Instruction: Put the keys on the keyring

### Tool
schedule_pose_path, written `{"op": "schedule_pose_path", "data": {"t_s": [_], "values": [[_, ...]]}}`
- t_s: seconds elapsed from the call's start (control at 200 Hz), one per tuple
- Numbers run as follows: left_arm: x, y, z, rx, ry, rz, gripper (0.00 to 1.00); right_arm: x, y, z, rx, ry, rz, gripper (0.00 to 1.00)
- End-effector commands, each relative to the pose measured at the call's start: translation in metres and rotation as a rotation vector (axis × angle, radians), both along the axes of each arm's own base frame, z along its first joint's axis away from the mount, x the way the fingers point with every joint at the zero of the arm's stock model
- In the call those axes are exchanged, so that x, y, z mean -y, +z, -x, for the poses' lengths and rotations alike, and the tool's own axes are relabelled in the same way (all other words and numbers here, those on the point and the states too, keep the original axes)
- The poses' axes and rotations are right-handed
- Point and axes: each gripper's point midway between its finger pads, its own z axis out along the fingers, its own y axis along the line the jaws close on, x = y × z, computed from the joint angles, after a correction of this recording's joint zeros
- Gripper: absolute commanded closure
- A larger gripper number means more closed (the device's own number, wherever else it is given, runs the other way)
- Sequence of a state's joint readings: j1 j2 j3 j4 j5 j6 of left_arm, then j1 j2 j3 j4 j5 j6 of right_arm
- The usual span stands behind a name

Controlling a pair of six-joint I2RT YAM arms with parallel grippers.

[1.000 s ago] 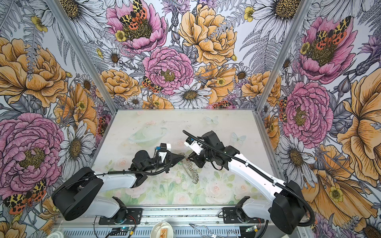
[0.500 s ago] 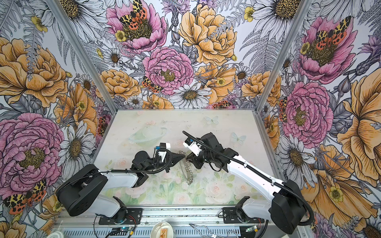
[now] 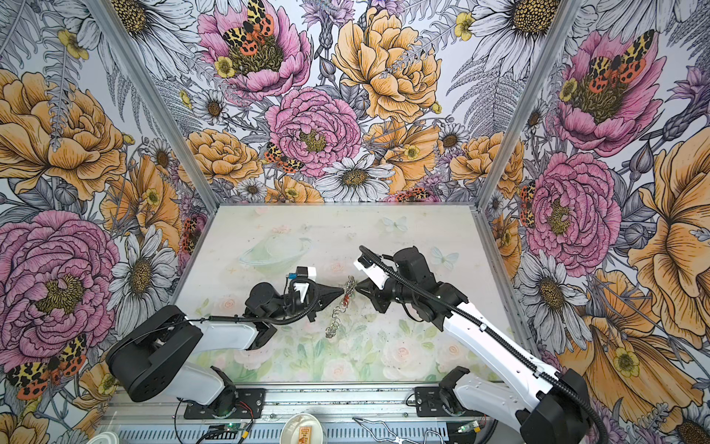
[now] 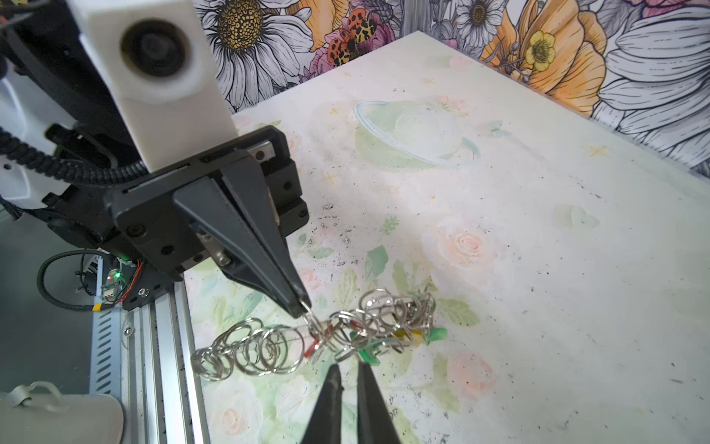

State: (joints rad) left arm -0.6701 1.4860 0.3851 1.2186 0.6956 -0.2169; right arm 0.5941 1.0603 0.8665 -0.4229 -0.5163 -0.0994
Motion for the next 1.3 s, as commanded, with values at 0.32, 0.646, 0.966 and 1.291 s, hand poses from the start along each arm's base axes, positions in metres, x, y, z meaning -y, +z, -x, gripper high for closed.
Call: {"op": "schedule_pose_path", "data": {"t_s": [0.32, 0.646, 0.966, 1.291], "values": [[0.003, 0.022, 0.02, 0.054, -0.137, 0.087, 1.0, -0.018, 0.002, 0.027, -0.012, 0.173, -0.056, 0.87], [0.003, 0.023, 0.024, 0.056, -0.153, 0.086, 1.0, -0.022, -0.006, 0.026, -0.04, 0.182, -0.041, 0.89], [0.001, 0.025, 0.025, 0.064, -0.15, 0.089, 1.0, -0.021, -0.009, 0.026, -0.038, 0.166, -0.028, 0.9], [-0.004, 0.018, 0.024, 0.052, -0.138, 0.072, 1.0, -0.01, 0.004, 0.021, 0.024, 0.114, -0.035, 0.81]]}}
